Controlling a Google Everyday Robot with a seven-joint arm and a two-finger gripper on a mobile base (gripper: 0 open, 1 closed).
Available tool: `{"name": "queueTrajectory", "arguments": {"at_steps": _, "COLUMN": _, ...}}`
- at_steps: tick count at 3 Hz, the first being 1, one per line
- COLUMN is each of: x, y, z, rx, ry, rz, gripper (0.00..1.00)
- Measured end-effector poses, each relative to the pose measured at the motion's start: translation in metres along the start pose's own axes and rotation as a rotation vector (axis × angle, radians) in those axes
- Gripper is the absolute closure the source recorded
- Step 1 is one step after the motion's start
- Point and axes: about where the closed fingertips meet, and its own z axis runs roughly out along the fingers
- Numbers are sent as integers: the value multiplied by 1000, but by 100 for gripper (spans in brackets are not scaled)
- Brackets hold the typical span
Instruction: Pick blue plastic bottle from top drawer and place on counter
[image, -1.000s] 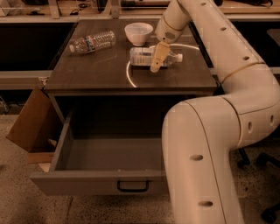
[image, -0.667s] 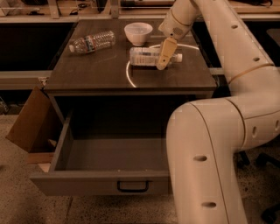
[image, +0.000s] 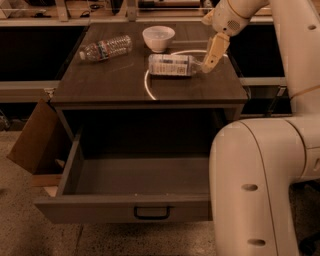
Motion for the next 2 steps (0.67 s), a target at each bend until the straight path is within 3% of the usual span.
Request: {"name": "queueTrajectory", "arguments": {"at_steps": 2, "x": 35, "y": 12, "z": -64, "rx": 57, "ry": -46, "rz": 27, "gripper": 0}}
